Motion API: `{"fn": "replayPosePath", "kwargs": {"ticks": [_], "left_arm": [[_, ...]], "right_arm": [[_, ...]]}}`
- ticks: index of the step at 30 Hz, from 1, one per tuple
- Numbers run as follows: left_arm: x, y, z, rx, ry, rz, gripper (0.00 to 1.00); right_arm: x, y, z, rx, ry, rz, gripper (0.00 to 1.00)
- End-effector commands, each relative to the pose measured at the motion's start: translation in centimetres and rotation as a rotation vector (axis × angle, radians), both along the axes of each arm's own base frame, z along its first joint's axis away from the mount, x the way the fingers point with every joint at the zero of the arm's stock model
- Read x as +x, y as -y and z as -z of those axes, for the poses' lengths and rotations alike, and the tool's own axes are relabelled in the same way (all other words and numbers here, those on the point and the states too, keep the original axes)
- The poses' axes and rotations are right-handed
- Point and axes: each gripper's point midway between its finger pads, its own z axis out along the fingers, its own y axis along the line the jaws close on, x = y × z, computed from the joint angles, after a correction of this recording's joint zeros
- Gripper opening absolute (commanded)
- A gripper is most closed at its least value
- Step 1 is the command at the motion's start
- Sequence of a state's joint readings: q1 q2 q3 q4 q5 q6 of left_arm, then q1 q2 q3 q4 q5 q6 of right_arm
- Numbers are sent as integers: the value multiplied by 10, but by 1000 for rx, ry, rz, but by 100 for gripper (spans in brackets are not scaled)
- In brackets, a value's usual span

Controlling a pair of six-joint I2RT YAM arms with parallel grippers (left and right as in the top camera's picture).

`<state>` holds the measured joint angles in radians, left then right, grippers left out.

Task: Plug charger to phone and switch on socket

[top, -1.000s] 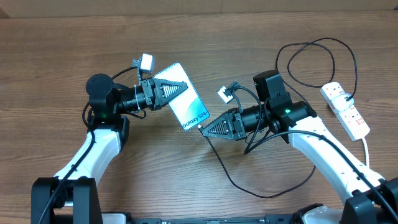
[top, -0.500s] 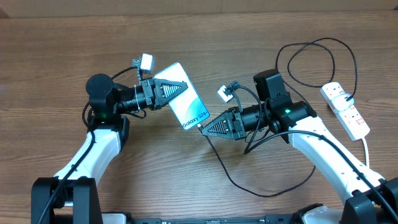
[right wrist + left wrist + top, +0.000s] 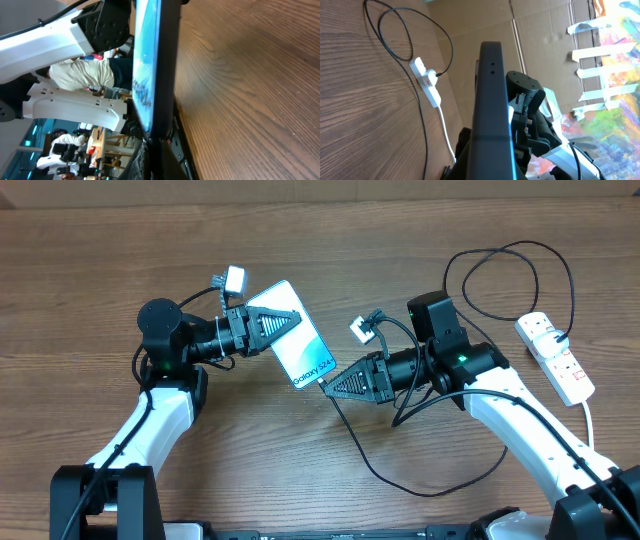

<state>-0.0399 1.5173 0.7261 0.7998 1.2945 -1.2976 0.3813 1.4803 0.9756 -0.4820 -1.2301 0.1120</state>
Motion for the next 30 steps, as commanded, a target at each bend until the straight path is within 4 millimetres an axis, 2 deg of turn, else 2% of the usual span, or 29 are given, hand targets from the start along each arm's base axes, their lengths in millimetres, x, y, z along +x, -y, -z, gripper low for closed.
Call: {"fn": "replayPosePath", "kwargs": {"ticks": [1, 19, 30], "left_arm": [[-2, 3, -9, 6, 63, 30, 4], [1, 2, -9, 8, 74, 10, 4], [1, 3, -9, 8, 74, 13, 4]], "right_arm": [[1, -1, 1, -8, 0, 7, 4], [-6, -1, -2, 12, -36, -19, 4], [-4, -2, -4, 22, -12, -19, 4]]}}
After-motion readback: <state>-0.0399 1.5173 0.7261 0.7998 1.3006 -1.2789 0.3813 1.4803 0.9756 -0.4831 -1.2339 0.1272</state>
